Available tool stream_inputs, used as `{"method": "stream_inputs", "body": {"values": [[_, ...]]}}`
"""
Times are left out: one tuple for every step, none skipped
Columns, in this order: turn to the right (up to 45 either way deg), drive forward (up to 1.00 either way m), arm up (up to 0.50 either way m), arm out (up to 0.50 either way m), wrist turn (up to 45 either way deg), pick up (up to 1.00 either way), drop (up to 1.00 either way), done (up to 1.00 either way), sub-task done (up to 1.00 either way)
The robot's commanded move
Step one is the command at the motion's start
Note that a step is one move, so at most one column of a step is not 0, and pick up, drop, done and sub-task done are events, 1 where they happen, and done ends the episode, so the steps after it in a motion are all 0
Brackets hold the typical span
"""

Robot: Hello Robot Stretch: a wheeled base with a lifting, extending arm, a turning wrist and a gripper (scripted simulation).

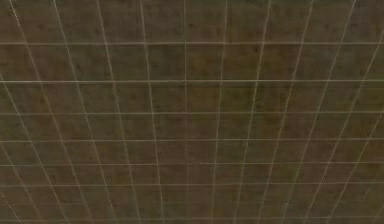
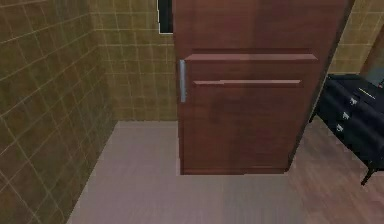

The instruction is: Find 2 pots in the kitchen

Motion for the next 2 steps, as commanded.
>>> {"method": "stream_inputs", "body": {"values": [[-45.0,0.00,0.00,0.00,0.0,0.00,0.00,0.00,0.00],[-9.0,0.00,0.00,0.00,0.0,0.00,0.00,0.00,0.00]]}}
